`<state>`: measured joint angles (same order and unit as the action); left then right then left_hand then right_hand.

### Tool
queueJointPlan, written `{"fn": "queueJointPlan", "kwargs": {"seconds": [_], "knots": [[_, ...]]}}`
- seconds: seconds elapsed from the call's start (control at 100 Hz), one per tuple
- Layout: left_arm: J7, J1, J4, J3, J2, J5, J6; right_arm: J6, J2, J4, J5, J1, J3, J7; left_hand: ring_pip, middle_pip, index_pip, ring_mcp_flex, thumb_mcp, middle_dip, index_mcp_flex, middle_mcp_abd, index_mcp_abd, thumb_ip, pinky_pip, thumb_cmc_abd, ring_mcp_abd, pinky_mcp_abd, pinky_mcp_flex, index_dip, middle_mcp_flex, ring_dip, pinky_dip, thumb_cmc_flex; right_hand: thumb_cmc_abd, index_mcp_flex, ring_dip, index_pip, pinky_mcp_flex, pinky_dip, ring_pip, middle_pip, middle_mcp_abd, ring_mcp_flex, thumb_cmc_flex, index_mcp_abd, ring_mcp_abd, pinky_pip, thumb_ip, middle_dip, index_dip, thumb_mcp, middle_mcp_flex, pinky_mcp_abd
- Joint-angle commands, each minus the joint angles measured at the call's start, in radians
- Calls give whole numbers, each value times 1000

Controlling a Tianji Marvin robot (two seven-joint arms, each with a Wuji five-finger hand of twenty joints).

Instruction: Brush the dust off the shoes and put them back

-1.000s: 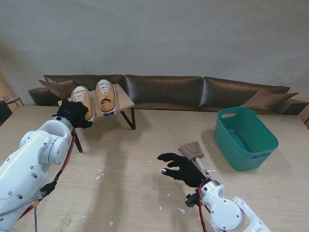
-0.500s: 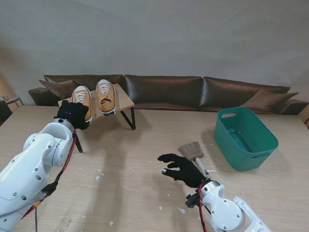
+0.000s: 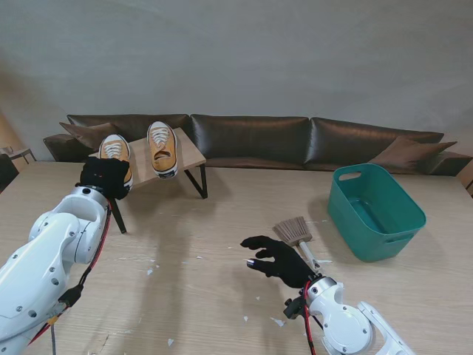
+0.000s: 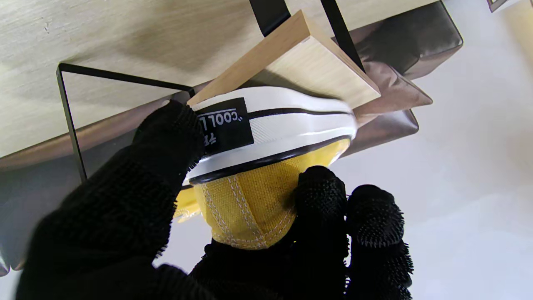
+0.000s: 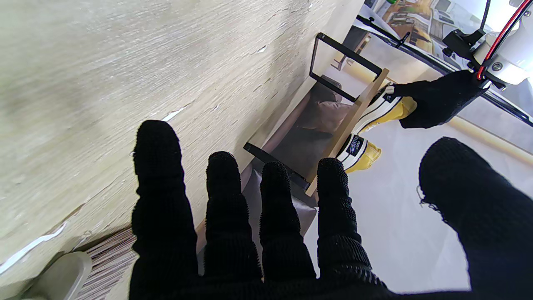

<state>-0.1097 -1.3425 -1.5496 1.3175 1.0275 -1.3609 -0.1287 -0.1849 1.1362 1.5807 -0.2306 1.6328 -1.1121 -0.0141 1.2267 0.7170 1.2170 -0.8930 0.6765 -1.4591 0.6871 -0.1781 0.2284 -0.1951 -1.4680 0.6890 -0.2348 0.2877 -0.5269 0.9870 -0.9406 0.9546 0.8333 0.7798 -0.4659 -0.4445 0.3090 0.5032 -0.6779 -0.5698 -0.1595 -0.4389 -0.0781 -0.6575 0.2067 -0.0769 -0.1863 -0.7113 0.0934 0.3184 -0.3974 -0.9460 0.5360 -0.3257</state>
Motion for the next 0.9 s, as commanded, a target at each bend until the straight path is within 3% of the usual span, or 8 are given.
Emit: {"fn": "queueJointPlan", "kwargs": {"seconds": [0.0, 0.3, 0.7, 0.89], "knots": [[5, -1, -16, 11, 2, -7, 4, 3, 2, 9, 1, 9, 1, 15, -12, 37, 185, -68, 120, 12, 30, 41, 11, 23, -58, -22, 1, 43, -35, 87, -132, -21, -28, 185, 19, 22, -4, 14, 442, -27, -8, -8, 1, -4, -15, -2, 14, 21, -24, 4, 7, -10, 1, 15], [62, -31, -36, 57, -2, -36, 63, 9, 1, 13, 8, 13, -1, 22, -126, -20, 188, -177, 160, 8, 114, 74, -26, 13, 6, 50, 26, 50, -148, 122, -214, -53, -143, 209, 23, 20, -4, 19, 441, -27, -8, -8, -3, -5, -15, 4, 12, 21, -24, 3, 10, -13, 3, 13], [62, -76, -196, 139, -5, -80, 212, 14, 0, 14, 13, 14, -2, 28, -154, -40, 187, -195, 166, -14, 120, 78, -30, 11, 20, 55, 33, 42, -167, 123, -224, -44, -161, 207, 25, 19, -4, 22, 441, -26, -8, -9, -3, -5, -14, 5, 13, 20, -23, 3, 14, -14, 2, 13], [54, -73, -277, 142, -3, -70, 290, 11, 0, 13, 11, 14, -1, 28, -158, -43, 187, -197, 166, -17, 119, 80, -30, 9, 21, 52, 37, 37, -171, 123, -225, -41, -163, 205, 24, 20, -4, 24, 441, -26, -9, -10, -4, -6, -14, 6, 12, 20, -23, 3, 15, -14, 2, 14]]}}
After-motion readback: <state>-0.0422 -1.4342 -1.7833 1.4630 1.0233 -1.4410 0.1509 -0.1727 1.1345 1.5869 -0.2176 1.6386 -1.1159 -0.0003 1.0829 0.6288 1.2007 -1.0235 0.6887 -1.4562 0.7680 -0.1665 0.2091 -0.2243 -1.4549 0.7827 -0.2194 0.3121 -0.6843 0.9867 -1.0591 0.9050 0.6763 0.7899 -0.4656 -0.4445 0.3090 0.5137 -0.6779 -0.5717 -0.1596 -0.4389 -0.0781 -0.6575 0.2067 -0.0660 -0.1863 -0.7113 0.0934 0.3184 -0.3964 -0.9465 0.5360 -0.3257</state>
